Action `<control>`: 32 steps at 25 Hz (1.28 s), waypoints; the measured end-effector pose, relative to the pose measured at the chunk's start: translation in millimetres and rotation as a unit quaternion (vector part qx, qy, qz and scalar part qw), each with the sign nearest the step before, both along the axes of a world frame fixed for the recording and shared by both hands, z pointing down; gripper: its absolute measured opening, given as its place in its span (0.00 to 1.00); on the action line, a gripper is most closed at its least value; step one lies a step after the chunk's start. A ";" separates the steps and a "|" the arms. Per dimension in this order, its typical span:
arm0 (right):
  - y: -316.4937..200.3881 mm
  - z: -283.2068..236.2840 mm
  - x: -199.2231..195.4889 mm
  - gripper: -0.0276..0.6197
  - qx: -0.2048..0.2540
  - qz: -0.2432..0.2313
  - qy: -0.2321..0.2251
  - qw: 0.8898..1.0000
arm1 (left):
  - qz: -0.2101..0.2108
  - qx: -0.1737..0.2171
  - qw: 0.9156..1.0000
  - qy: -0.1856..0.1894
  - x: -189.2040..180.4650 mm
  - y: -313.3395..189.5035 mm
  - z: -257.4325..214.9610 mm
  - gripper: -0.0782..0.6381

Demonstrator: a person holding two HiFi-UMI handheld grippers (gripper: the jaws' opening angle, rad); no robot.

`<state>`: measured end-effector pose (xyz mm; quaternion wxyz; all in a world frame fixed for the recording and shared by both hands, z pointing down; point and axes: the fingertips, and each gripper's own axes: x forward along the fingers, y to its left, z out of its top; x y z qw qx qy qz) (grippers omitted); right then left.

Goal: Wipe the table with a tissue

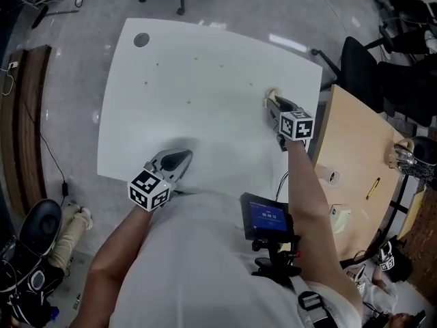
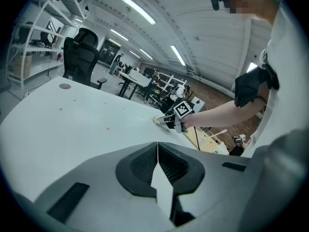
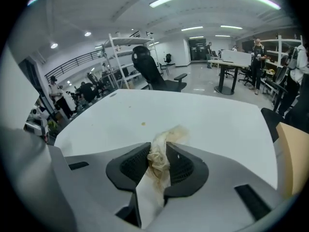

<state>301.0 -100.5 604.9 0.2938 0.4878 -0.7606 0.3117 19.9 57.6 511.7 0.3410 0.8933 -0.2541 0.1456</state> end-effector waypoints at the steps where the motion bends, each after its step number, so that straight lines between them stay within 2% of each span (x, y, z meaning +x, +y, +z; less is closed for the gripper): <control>1: -1.1 3.1 -4.2 0.20 0.000 0.001 0.002 1.000 | 0.000 0.000 1.000 0.000 -0.9 0.2 0.0 0.12; 12: -20.4 4.5 -23.6 0.20 0.024 0.058 0.052 0.997 | 0.004 -0.005 1.000 0.003 -13.2 -1.5 0.4 0.12; 18: -41.9 6.7 -54.6 0.20 0.033 0.042 0.077 0.996 | 0.007 -0.008 1.000 0.002 -32.9 -5.0 3.5 0.12; 26: -49.4 7.3 -99.2 0.20 0.039 -0.013 0.087 0.995 | 0.012 -0.008 1.000 0.002 -57.0 -14.4 4.6 0.12; 29: -40.6 8.0 -129.5 0.19 0.030 -0.068 0.063 0.995 | 0.022 -0.007 1.000 0.004 -61.0 -15.6 4.0 0.12; 32: -23.4 10.8 -161.6 0.19 0.001 -0.120 0.034 0.992 | 0.038 -0.006 0.999 0.009 -61.9 -14.0 4.3 0.12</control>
